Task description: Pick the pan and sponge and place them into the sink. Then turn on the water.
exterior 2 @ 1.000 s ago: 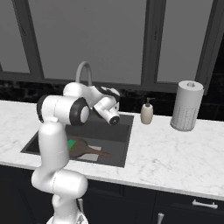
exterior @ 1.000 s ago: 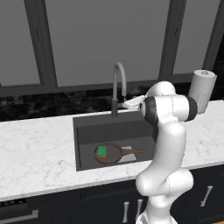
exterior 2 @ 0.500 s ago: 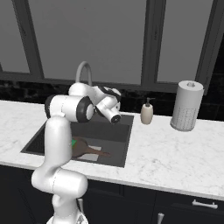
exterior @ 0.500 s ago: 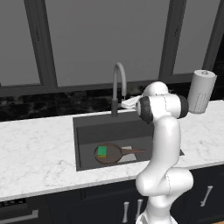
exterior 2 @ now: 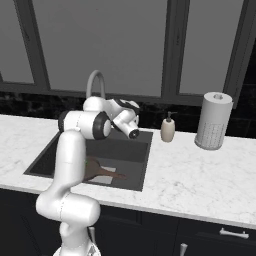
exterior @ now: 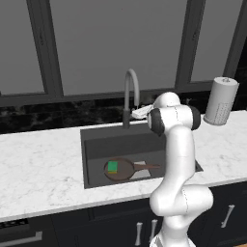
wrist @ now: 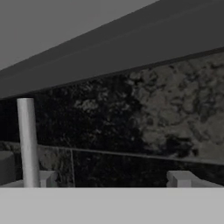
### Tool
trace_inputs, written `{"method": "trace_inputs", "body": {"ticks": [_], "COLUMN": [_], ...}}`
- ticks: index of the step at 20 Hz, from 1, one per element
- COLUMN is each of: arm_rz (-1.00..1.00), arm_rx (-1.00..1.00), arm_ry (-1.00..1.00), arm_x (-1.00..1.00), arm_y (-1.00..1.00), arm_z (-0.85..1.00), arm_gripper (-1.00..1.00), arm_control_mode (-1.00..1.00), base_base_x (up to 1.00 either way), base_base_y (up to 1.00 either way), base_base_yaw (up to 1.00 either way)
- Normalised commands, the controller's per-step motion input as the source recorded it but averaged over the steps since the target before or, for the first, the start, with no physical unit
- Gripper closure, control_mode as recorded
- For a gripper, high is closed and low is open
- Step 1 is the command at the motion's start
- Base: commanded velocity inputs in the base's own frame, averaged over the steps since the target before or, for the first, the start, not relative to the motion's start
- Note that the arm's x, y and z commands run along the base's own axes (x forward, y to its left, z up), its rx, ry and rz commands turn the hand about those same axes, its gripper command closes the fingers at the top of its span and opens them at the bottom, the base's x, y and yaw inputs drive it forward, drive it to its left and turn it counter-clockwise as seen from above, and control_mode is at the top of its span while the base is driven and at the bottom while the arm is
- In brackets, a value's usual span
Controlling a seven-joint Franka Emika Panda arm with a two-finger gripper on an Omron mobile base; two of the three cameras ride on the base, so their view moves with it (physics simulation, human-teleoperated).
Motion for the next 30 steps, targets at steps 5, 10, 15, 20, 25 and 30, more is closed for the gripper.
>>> {"method": "trace_inputs", "body": {"ticks": [5,10,15,20,25,30], "arm_rz": [0.0,0.0,0.0,0.0,0.0,-0.04], "arm_rx": [0.0,0.0,0.01,0.07,0.11,0.03], "arm_ry": [0.05,0.07,0.08,0.08,0.15,0.24], "arm_x": [0.44,0.31,0.21,0.18,0.23,0.15], "arm_y": [0.09,0.0,-0.05,-0.47,-0.72,-0.7], "arm_z": [-0.09,-0.05,-0.01,-0.03,-0.2,-0.32], "arm_gripper": [1.0,1.0,1.0,1.0,1.0,1.0], "arm_control_mode": [-1.0,-1.0,-1.0,-1.0,-1.0,-1.0], "base_base_x": [0.0,0.0,0.0,0.0,0.0,0.0], "base_base_y": [0.0,0.0,0.0,0.0,0.0,0.0], "base_base_yaw": [0.0,0.0,0.0,0.0,0.0,0.0]}}
